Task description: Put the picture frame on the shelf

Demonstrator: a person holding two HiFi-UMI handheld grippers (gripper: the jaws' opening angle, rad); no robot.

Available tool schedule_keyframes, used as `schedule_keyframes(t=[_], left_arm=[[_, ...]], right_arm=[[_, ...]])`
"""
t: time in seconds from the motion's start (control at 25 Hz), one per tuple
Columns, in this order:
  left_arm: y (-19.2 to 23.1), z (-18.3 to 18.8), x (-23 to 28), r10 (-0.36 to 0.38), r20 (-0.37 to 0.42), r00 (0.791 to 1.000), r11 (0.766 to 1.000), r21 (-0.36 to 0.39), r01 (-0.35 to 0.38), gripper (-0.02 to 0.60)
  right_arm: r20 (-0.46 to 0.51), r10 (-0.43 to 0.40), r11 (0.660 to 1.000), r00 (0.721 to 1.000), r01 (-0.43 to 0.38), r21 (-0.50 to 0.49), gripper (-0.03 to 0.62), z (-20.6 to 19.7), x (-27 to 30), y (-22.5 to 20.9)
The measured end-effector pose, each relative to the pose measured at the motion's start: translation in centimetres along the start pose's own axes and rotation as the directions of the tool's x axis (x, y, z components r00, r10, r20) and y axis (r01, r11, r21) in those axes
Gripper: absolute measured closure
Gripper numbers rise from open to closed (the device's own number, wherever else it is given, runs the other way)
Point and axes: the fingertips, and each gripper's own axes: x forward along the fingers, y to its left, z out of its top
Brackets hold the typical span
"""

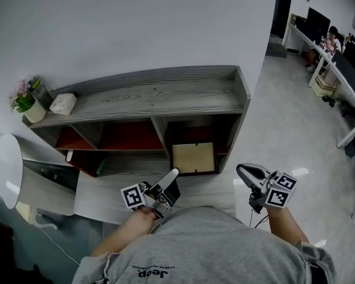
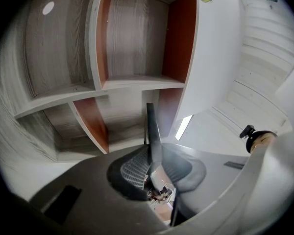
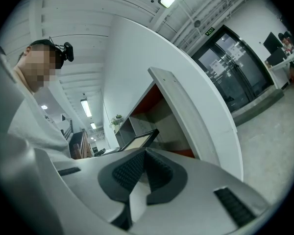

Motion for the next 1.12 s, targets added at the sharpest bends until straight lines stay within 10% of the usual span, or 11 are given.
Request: schedule_keyframes(t=[0.6, 1.12], left_arm=[[1.4, 0.5, 1.4, 0.020, 0.015, 1.000, 1.000, -0.010, -0.020, 0.494], [7.9, 0.2, 1.2, 0.217, 0.045, 0.975, 0.973, -0.084, -0.213, 0.494]], right_arm=[[-0.004, 0.010, 1.000, 1.000, -0.010, -0.017, 0.577, 0.3, 0.1, -0.2], [-0.008, -0.021, 1.000, 1.000, 0.021, 0.005, 0.577, -0.6, -1.3, -0.6]])
